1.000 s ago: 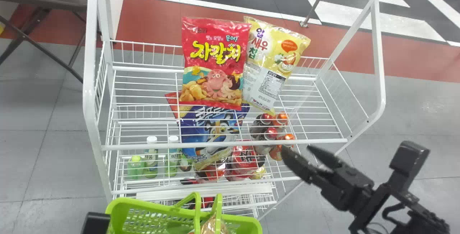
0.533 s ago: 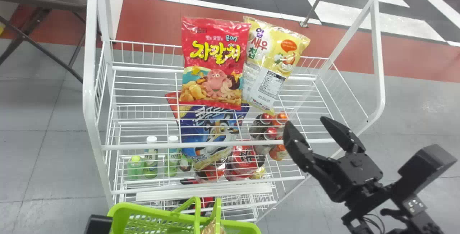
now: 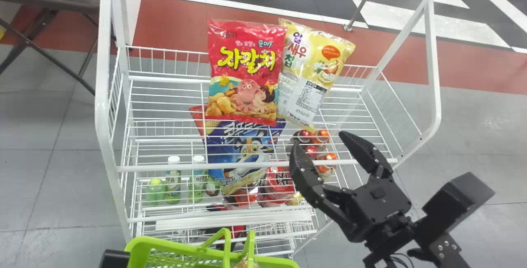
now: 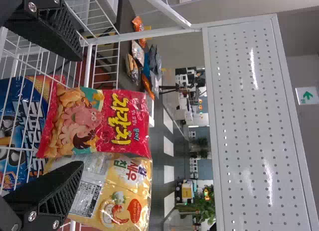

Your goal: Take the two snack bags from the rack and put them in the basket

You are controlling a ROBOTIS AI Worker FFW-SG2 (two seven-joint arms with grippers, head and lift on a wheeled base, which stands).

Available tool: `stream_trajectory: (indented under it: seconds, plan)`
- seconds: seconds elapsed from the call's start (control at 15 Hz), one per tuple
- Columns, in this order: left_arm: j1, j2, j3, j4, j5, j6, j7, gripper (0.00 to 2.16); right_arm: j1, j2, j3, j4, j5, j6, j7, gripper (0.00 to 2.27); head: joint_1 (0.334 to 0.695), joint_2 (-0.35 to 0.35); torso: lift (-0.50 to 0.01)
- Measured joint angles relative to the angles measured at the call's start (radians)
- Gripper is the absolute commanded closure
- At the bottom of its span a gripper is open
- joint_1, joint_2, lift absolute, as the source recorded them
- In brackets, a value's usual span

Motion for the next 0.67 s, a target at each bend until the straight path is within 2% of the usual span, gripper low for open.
stream_trajectory:
  seconds: [0.67]
  plan:
    - [0.012, 0.0, 0.006, -0.005, 0.001, -0.009, -0.014, 1.48, 0.018, 0.007, 0.017, 0.0, 0.033, -0.094, -0.023, 0.06, 0.695, -0.35, -0.008]
